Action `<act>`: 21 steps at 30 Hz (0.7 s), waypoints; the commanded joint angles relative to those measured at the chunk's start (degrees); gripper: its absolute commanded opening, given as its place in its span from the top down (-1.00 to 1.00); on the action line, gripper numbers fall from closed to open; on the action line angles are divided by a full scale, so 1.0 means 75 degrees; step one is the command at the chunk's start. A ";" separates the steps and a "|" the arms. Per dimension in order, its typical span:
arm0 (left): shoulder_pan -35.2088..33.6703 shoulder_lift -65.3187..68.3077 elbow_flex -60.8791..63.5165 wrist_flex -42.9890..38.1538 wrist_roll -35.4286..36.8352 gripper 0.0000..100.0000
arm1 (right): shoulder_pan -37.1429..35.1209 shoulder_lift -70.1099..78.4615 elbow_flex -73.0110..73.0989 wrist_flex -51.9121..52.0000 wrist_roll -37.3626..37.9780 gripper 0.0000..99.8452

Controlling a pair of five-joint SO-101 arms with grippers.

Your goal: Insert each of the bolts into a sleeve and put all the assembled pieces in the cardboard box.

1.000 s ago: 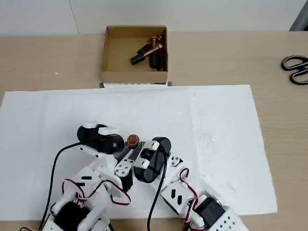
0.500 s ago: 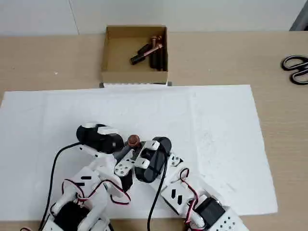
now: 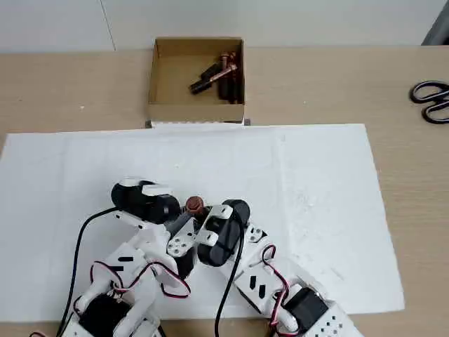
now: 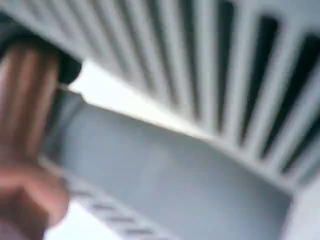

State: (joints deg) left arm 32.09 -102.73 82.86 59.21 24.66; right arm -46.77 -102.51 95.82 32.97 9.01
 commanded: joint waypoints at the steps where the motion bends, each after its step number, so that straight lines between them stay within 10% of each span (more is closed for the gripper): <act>1: 0.0023 0.0070 -0.0076 0.0012 -0.0094 0.61 | -0.0170 -0.0182 0.0094 -0.0651 0.0059 0.99; 21: -0.1219 0.0070 -0.0123 -0.0023 -0.1149 0.61 | -0.0170 -0.0182 0.0094 -0.0182 0.0047 0.99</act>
State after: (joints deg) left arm 23.30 -102.46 82.68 59.65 16.40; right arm -47.91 -102.77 95.82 31.74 9.10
